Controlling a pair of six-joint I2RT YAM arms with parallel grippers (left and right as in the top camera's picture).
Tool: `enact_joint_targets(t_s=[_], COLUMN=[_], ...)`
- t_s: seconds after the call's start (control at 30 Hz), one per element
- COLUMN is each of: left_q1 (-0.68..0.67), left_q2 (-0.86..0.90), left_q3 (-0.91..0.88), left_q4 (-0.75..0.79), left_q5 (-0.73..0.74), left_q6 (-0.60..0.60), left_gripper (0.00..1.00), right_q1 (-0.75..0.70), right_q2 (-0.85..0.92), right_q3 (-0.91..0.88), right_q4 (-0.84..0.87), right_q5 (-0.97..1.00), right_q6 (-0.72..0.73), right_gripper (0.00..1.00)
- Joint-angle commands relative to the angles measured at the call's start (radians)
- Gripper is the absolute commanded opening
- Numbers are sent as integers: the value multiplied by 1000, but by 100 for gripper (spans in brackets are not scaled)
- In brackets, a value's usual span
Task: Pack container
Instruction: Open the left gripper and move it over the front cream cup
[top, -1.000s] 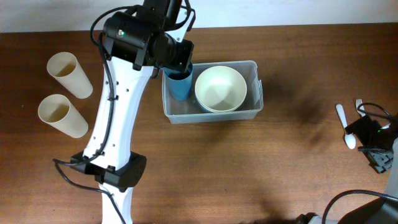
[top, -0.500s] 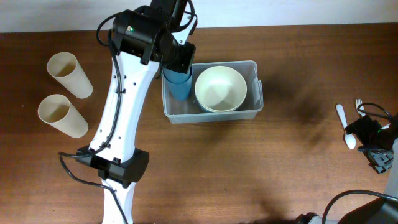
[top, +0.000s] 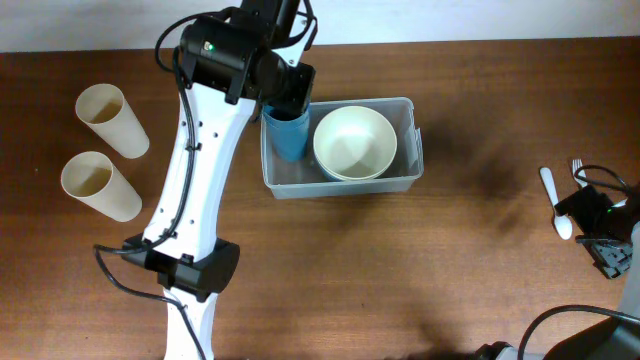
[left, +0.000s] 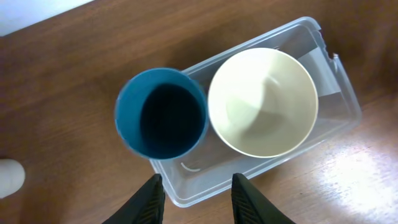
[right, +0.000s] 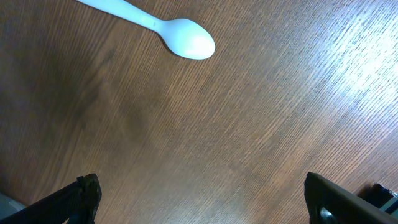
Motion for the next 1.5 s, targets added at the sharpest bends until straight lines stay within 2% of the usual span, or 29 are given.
enact_joint_targets(t_s=[0.0,0.13,0.27,0.33,0.4,0.5,0.53,0.63,0.97,1.2,1.47], left_q1=[35,97,184,222,256,301,311,343,457,528,636], left_q2=[-21,-71,-127,-151,-176,-228,-242,-309,-536,-547,-547], left_q3=[44,66,66,66,60,25,10,-88,-618,-739,-794], left_q4=[-19,-51,-52,-52,-52,-52,-52,-52,-43,-23,5], left_q5=[-71,-149,-143,-143,-143,-143,-143,-143,-189,-200,-199], left_q6=[-6,-72,-90,-90,-90,-90,-90,-90,-191,-190,-190], left_gripper=[42,54,67,77,82,87,93,99,100,100,100], right_q1=[-2,-2,-2,-2,-2,-2,-2,-2,-2,-2,-2], right_q2=[-1,-1,-1,-1,-1,-1,-1,-1,-1,-1,-1], right_q3=[0,0,0,0,0,0,0,0,0,0,0], right_q4=[0,0,0,0,0,0,0,0,0,0,0], right_q5=[-2,-2,-2,-2,-2,-2,-2,-2,-2,-2,-2], right_q6=[9,9,9,8,9,9,9,9,9,8,9], right_gripper=[99,99,99,99,99,99,99,99,99,99,99])
